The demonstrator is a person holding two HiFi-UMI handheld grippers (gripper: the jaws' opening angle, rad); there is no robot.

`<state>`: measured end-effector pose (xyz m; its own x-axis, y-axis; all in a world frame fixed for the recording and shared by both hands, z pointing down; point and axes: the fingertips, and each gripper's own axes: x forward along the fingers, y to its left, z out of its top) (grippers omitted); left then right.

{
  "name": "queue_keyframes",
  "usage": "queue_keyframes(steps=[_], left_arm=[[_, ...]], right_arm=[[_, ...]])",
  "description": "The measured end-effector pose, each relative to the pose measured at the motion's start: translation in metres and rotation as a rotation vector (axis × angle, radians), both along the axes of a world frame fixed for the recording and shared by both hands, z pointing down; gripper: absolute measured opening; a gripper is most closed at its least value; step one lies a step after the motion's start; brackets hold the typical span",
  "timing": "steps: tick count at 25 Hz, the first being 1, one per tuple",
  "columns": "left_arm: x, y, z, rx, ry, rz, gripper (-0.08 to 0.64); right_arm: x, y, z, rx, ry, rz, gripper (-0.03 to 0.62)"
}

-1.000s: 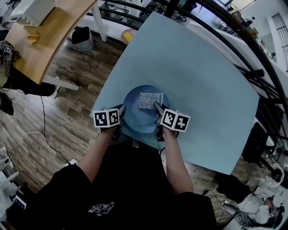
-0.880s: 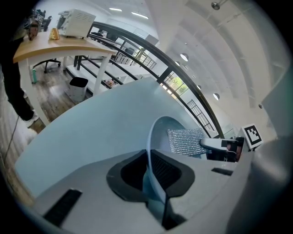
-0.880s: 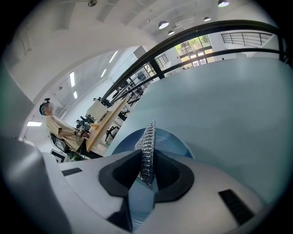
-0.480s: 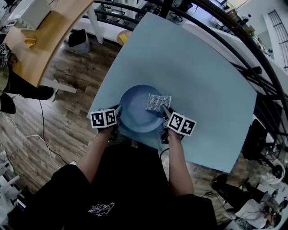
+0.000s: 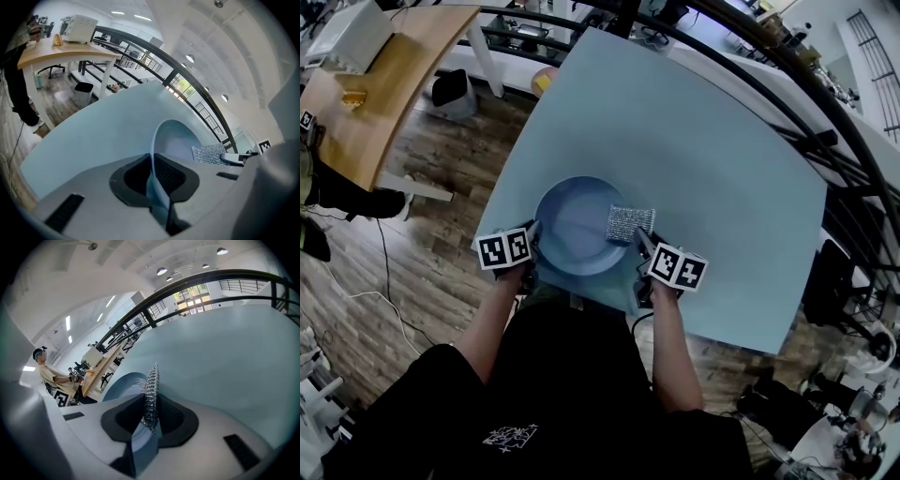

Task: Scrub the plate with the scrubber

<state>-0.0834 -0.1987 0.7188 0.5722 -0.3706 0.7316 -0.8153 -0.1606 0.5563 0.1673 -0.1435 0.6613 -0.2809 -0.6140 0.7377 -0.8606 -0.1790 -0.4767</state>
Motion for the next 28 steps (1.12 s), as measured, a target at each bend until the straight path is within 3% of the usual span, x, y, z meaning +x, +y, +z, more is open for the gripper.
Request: queue_keyframes(steps=[7, 12, 20, 28], left_arm=[[0.005, 0.000, -0.005, 0.037, -0.027, 0.027, 0.045], [0.002, -0.003, -0.015, 0.079, -0.042, -0.027, 0.084], [-0.003, 0.005, -0.044, 0.184, -0.119, -0.058, 0.084], [-0.011, 0.031, -0.081, 0.280, -0.151, -0.161, 0.066]], right_arm=[[0.001, 0.010, -0.009, 0.046, -0.034, -0.026, 0.078], [-0.001, 0.010, -0.023, 0.113, -0.082, -0.050, 0.078], [-0.004, 0.007, -0.046, 0.220, -0.143, -0.113, 0.078], [-0.010, 0.005, -0.074, 0.333, -0.156, -0.197, 0.078]])
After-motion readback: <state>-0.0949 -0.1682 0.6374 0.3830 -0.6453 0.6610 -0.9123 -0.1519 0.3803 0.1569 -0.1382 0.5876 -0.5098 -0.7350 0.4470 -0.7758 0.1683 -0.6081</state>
